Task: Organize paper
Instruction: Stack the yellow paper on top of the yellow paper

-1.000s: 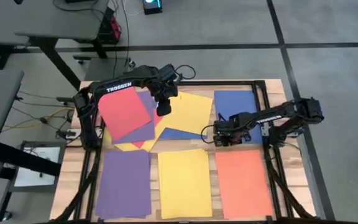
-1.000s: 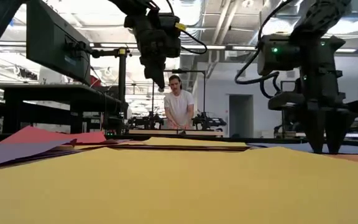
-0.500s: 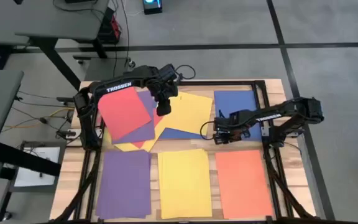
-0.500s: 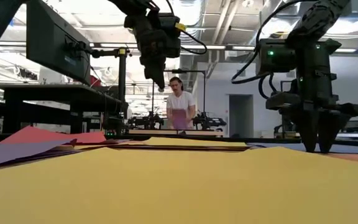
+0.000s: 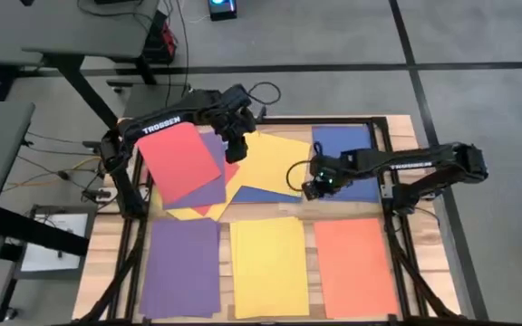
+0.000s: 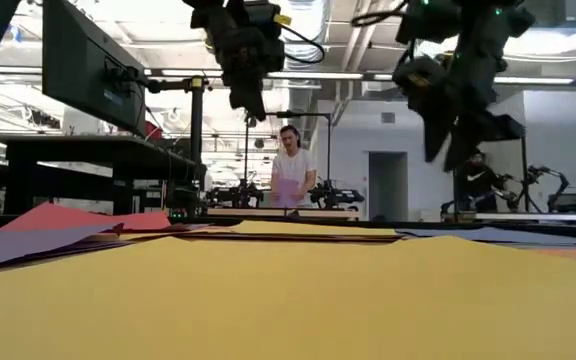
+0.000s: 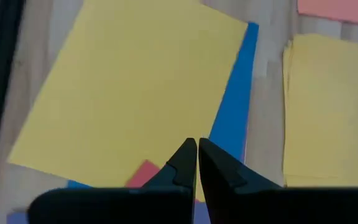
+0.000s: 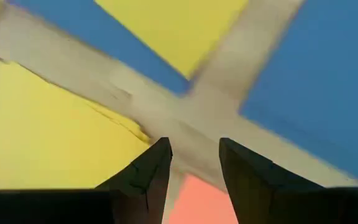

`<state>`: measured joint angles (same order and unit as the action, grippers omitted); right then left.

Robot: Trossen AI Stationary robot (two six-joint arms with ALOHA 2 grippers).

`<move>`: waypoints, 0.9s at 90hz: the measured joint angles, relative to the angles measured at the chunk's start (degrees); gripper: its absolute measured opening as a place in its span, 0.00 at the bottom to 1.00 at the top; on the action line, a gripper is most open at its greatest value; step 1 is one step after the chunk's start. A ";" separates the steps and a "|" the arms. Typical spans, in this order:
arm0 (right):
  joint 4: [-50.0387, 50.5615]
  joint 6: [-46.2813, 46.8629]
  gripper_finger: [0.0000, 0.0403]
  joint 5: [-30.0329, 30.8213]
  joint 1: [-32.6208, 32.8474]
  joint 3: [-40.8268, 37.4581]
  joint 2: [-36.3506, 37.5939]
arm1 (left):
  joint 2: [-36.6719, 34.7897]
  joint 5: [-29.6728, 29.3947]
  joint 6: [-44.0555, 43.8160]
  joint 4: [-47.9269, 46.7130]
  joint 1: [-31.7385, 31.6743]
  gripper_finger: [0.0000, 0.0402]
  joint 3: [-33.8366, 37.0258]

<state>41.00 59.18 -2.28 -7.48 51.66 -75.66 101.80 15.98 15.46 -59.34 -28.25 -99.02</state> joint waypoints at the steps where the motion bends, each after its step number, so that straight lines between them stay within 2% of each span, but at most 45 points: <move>1: -0.23 -0.10 0.33 -0.01 -0.23 0.00 0.17 | -0.07 0.01 -0.09 0.02 -0.02 0.00 0.00; 13: -3.89 -0.35 0.35 -0.42 -4.40 0.04 0.04 | -0.20 1.21 -0.32 -0.04 -0.21 0.00 0.33; 26: -10.90 -2.68 0.41 -0.84 -9.69 0.04 -4.87 | 0.45 7.34 -3.04 4.61 -0.24 0.00 3.94; 36: -14.97 -3.74 0.46 -1.40 -13.16 0.07 -9.69 | 0.41 8.05 -6.16 12.64 0.04 0.00 10.32; 49: -14.82 -5.07 0.48 -1.40 -16.37 0.07 -15.56 | 0.43 8.00 -11.62 25.11 0.64 0.00 20.35; 68: -17.82 -5.40 0.48 -2.03 -16.58 0.11 -19.74 | 0.46 7.03 -20.12 43.90 2.07 0.00 32.60; 81: -17.14 -5.29 0.47 -2.04 -16.58 0.17 -22.09 | 0.46 5.27 -22.28 49.64 3.05 0.00 37.73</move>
<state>23.86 53.90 -4.32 -24.05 51.83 -97.75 102.26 21.25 -6.82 -9.70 -25.20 -61.29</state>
